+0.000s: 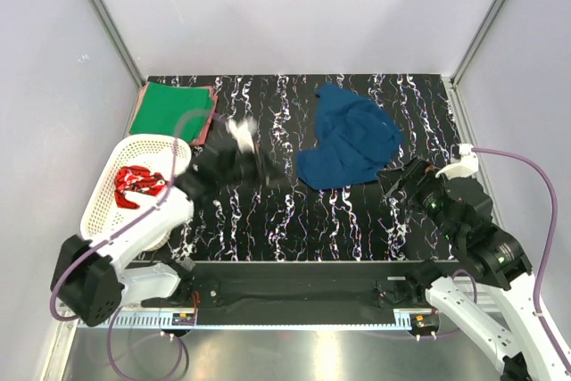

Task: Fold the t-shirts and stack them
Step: Move the tshirt to the center of the board, then flatten the tshirt out

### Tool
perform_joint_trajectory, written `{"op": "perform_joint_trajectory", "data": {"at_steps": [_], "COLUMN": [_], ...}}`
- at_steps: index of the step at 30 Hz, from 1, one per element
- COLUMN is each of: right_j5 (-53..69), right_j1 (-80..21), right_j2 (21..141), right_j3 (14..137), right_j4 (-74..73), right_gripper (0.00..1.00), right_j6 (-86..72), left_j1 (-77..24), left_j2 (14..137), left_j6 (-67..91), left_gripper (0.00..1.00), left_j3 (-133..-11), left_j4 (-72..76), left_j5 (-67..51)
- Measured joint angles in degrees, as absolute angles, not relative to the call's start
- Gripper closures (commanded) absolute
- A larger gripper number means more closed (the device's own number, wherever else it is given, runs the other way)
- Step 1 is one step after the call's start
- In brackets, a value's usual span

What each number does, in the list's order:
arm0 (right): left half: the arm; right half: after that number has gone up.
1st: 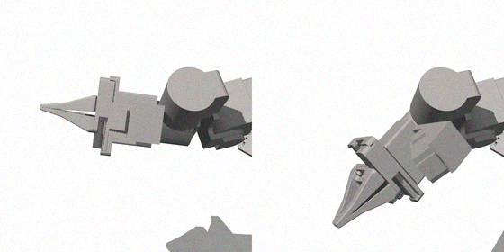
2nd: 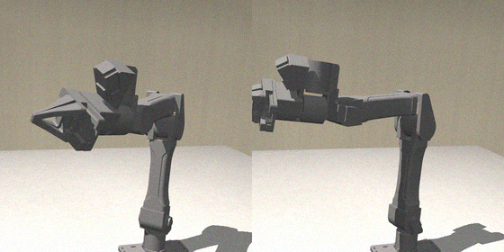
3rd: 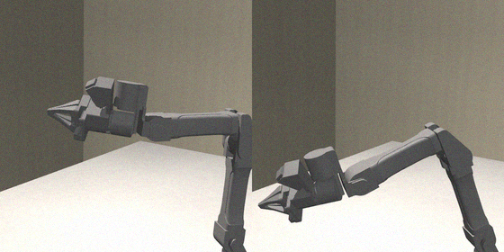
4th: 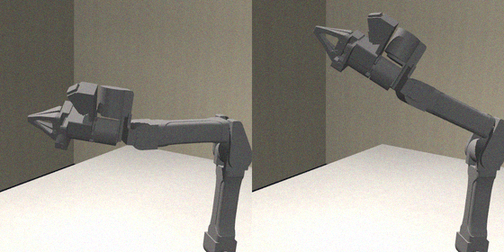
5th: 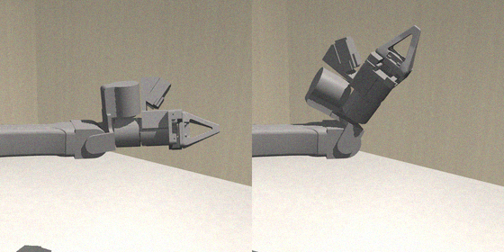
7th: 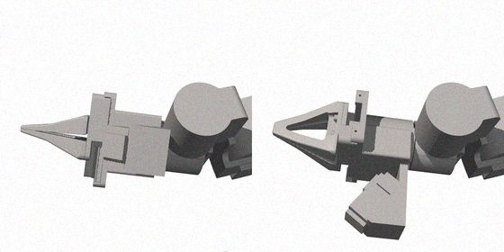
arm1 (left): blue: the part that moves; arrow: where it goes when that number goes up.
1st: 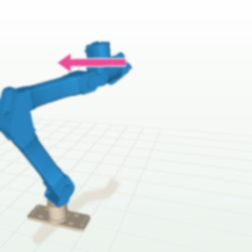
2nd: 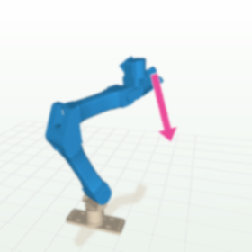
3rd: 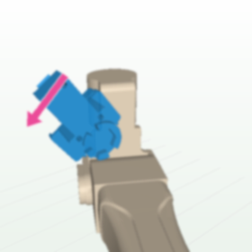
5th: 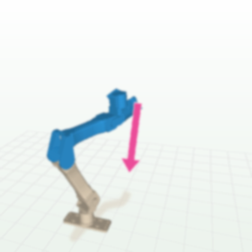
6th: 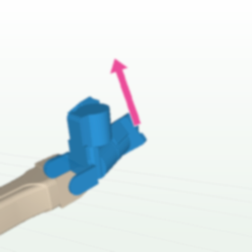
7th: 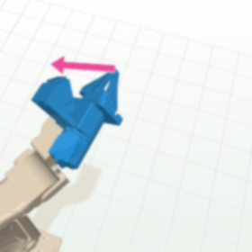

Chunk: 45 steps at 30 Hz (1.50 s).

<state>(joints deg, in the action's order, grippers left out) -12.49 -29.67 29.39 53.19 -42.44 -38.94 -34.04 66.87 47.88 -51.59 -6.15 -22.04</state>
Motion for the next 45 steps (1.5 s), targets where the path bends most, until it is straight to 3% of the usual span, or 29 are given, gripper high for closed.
{"op": "perform_joint_trajectory", "data": {"at_steps": [3,8,11,13,16,24,30,36,45], "right_j5": [-15.4,-16.1,-17.4,-17.3,-15.9,-8.4,-5.2,-3.8,-3.8], "right_j1": [-29.7,-29.7,-29.5,-28.5,-23.6,-4.1,-2.4,-0.7,-0.6], "right_j2": [29.3,36.8,49.3,58.3,69.3,82.3,90.1,96.5,98.8], "right_j3": [52.5,51.0,51.7,53.9,57.7,59.9,60.8,61.8,62.3], "right_j4": [-43.0,-40.6,-37.9,-36.3,-34.4,-26.9,-23.4,-19.6,-17.4], "right_gripper": [0.0,0.06,0.17,0.29,0.35,0.39,0.42,0.49,0.5], "right_j6": [-39.1,-38.8,-36.8,-34.4,-32.1,-30.3,-31.8,-32.7,-33.8], "left_j1": [-36.6,-36.9,-36.8,-36.8,-36.6,-32.8,-31.8,-31.3,-31.1], "left_j2": [67.8,64.9,61.3,61.2,64.5,86.3,104.2,112.3,121.4], "left_j6": [48.0,46.3,45.7,45.1,44.4,42.1,40.3,39.4,38.8], "left_gripper": [0.56,0.36,0.34,0.34,0.32,0.34,0.37,0.37,0.41], "left_j3": [-34.4,-32.4,-32.9,-34.2,-37.7,-59.0,-76.8,-79.7,-86.1], "left_j4": [-13.6,-18.6,-18.6,-18.3,-18.4,-16.2,-16.8,-17.5,-15.7], "left_j5": [-18.7,-13.2,-11.0,-10.3,-9.1,-5.9,-5.6,-5.7,-7.6]}}
